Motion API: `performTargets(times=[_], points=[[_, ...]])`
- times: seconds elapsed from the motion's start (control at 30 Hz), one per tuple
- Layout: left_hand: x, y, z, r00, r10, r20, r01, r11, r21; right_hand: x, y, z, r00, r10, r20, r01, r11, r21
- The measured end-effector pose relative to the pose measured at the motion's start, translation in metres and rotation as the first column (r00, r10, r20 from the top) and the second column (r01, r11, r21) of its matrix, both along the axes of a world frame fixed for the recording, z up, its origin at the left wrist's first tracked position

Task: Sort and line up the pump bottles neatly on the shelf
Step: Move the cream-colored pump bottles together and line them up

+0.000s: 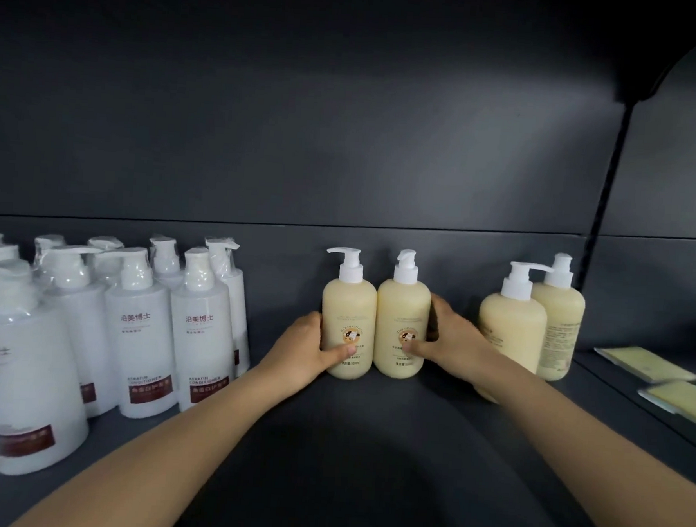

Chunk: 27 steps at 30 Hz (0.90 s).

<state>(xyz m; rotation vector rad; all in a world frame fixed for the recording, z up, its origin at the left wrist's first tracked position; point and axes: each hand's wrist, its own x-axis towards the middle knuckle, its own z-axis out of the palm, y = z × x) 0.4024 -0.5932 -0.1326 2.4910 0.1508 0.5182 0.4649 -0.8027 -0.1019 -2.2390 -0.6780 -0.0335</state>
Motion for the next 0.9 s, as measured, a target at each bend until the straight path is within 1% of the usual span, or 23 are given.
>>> performTargets(times=[0.1, 0.17, 0.2, 0.27, 0.37, 0.43, 0.5, 0.6, 0.67, 0.73, 0.9], points=[[-0.009, -0.005, 0.011, 0.995, 0.074, -0.062, -0.058, 0.970, 0.236, -0.010, -0.004, 0.006, 1.000, -0.001, 0.025, 0.008, 0.961, -0.278], [-0.020, -0.011, 0.023, 0.985, 0.138, -0.104, -0.084, 0.908, 0.410, -0.025, -0.011, 0.016, 0.999, 0.028, 0.024, -0.014, 0.889, -0.457], [-0.027, -0.016, 0.030, 0.981, 0.154, -0.115, -0.084, 0.880, 0.467, -0.033, -0.015, 0.022, 0.999, 0.043, 0.016, -0.028, 0.847, -0.531], [-0.042, -0.027, 0.045, 0.979, 0.154, -0.136, -0.056, 0.837, 0.544, -0.049, -0.024, 0.031, 0.997, 0.064, 0.032, -0.029, 0.774, -0.632], [-0.072, -0.047, 0.063, 0.977, 0.151, -0.149, -0.016, 0.753, 0.658, -0.072, -0.040, 0.038, 0.993, 0.075, 0.093, 0.016, 0.690, -0.724], [-0.096, -0.062, 0.074, 0.975, 0.163, -0.149, -0.007, 0.694, 0.720, -0.088, -0.056, 0.042, 0.987, 0.082, 0.139, 0.053, 0.649, -0.759], [-0.121, -0.081, 0.084, 0.972, 0.185, -0.144, -0.014, 0.657, 0.754, -0.109, -0.077, 0.050, 0.977, 0.086, 0.194, 0.100, 0.622, -0.776], [-0.155, -0.113, 0.094, 0.969, 0.202, -0.142, -0.021, 0.640, 0.768, -0.137, -0.113, 0.061, 0.963, 0.065, 0.262, 0.173, 0.597, -0.784], [-0.173, -0.137, 0.100, 0.969, 0.185, -0.161, 0.011, 0.622, 0.783, -0.155, -0.137, 0.067, 0.949, 0.065, 0.308, 0.215, 0.581, -0.785], [-0.188, -0.159, 0.107, 0.975, 0.152, -0.162, 0.038, 0.605, 0.796, -0.169, -0.159, 0.075, 0.935, 0.064, 0.348, 0.249, 0.582, -0.775], [-0.199, -0.199, 0.125, 0.989, 0.110, -0.099, 0.018, 0.575, 0.818, -0.183, -0.197, 0.098, 0.913, 0.040, 0.406, 0.288, 0.640, -0.712]])
